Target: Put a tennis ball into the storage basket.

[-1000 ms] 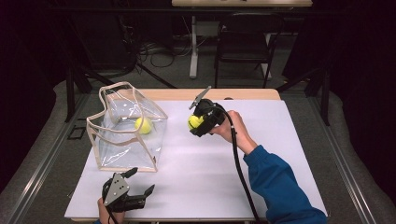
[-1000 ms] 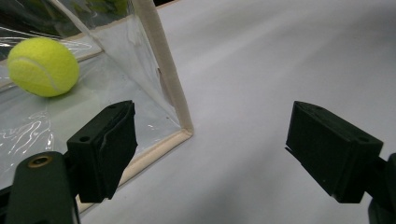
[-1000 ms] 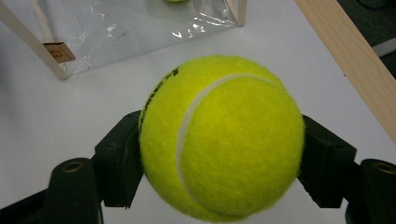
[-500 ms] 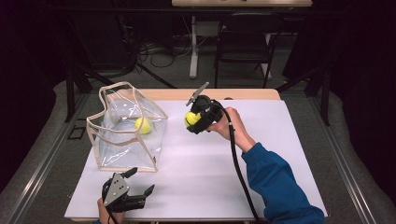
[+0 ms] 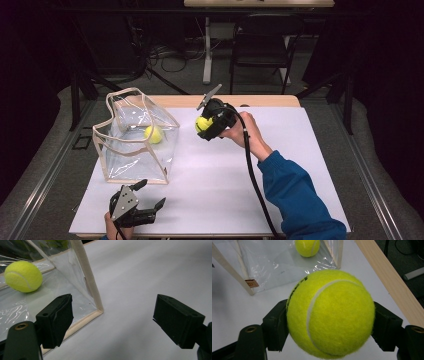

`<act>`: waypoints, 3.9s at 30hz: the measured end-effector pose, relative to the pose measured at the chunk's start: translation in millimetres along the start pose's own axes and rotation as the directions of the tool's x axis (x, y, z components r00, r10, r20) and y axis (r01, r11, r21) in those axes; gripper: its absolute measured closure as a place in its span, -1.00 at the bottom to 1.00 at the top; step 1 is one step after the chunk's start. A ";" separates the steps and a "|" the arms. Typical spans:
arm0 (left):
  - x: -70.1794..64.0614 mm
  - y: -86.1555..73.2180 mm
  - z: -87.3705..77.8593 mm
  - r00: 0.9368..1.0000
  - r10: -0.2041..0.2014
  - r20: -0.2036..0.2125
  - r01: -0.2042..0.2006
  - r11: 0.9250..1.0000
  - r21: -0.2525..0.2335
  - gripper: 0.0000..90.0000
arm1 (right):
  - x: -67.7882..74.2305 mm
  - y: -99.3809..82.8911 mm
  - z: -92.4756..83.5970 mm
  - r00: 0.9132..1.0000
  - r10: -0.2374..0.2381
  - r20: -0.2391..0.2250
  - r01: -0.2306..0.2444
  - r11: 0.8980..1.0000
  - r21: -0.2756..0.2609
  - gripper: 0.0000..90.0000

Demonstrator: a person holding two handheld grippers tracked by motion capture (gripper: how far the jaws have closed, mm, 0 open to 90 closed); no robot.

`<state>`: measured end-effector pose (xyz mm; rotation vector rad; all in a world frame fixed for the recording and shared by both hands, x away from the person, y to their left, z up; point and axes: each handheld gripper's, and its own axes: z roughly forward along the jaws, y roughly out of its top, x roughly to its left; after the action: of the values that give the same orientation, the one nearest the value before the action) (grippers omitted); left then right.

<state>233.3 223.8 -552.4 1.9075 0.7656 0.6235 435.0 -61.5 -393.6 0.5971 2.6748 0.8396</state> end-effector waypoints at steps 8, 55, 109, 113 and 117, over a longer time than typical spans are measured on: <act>0.3 -0.1 0.4 1.000 0.000 0.000 0.000 1.000 0.002 -0.64 | -0.3 6.3 -5.0 1.000 0.003 0.002 -0.003 1.000 -0.020 -0.42; -0.6 0.1 -0.2 1.000 0.005 0.001 -0.005 1.000 -0.007 -0.64 | -3.5 47.1 -8.5 1.000 0.015 0.019 -0.013 0.991 -0.131 -0.42; 0.7 -0.2 -0.3 1.000 0.008 0.008 -0.008 1.000 -0.017 -0.64 | 9.0 78.3 -9.8 0.999 -0.037 0.008 0.038 0.985 -0.165 -0.42; 0.5 -0.4 -0.2 1.000 0.002 0.008 -0.002 1.000 -0.016 -0.64 | 10.3 80.8 -10.0 0.999 -0.044 0.006 0.045 0.985 -0.166 -0.42; 0.2 -0.2 -0.5 1.000 0.006 0.008 -0.006 1.000 -0.020 -0.64 | 11.1 81.3 -10.2 0.999 -0.045 0.004 0.045 0.984 -0.171 -0.42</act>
<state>233.0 224.3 -552.4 1.8943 0.7458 0.6245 446.0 -0.6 -338.8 0.4943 2.5708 1.0429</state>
